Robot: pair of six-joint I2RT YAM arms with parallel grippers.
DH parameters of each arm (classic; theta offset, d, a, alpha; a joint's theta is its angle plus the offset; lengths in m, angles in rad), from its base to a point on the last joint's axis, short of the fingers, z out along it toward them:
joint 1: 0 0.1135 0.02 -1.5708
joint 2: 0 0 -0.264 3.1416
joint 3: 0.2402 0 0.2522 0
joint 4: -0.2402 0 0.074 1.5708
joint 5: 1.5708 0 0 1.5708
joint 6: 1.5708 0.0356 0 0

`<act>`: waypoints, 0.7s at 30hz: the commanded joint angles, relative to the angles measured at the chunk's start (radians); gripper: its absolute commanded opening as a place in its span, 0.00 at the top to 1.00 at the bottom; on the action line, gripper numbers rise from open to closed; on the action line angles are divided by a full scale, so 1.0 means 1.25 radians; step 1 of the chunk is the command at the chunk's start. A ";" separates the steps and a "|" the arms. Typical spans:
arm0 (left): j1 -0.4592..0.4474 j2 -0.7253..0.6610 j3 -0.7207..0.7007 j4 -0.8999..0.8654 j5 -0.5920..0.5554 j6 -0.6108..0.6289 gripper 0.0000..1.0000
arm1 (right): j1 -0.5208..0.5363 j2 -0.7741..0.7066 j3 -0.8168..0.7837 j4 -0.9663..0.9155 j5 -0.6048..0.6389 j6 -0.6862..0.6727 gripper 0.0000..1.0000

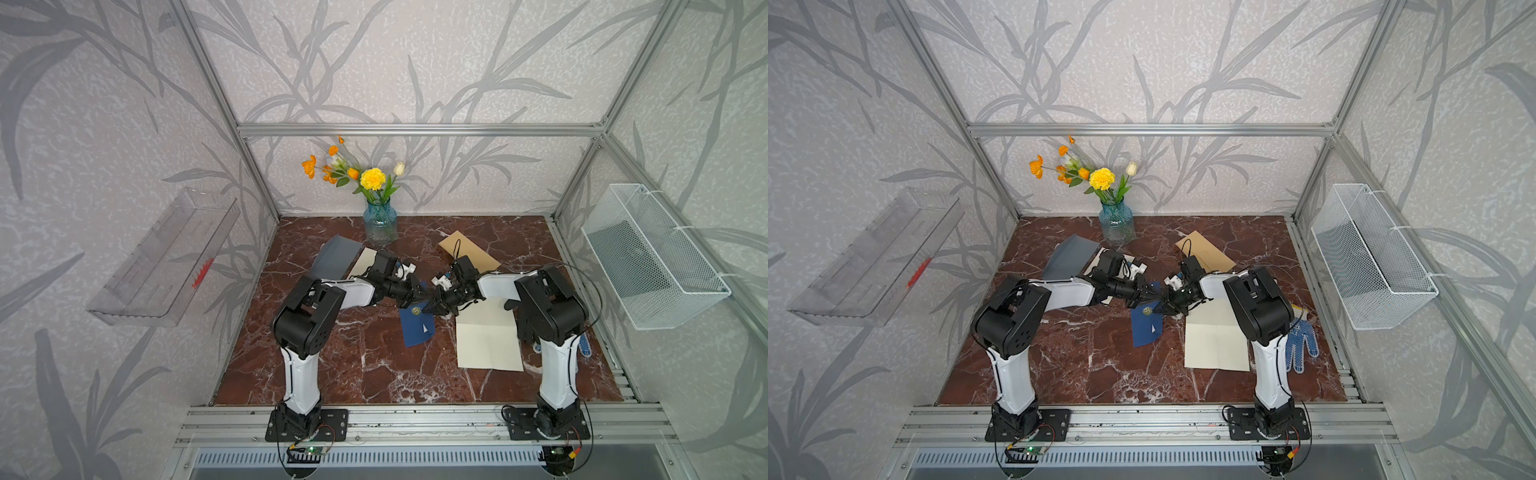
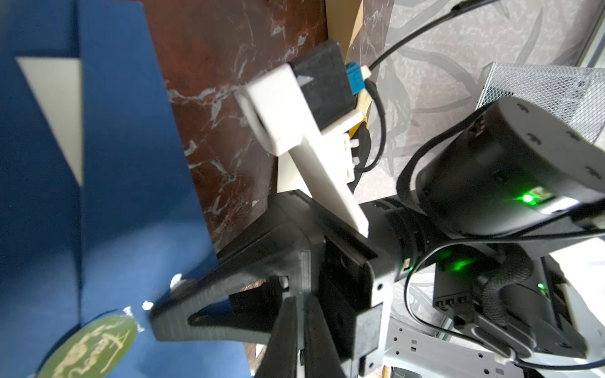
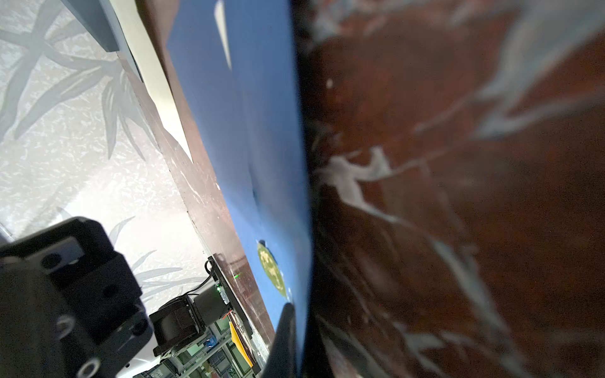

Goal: Fold the letter paper in half and place it into the envelope
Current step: Fold the envelope flap on the envelope.

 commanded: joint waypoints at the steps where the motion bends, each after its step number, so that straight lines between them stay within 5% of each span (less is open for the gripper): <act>1: -0.004 0.028 0.004 -0.057 0.004 0.062 0.93 | 0.006 0.006 -0.017 -0.041 0.065 -0.012 1.00; 17: 0.001 0.116 0.071 -0.216 -0.091 0.159 1.00 | 0.008 -0.004 -0.001 -0.108 0.082 -0.033 1.00; 21: 0.001 0.126 0.105 -0.299 -0.130 0.195 1.00 | 0.009 -0.015 0.025 -0.184 0.097 -0.054 0.81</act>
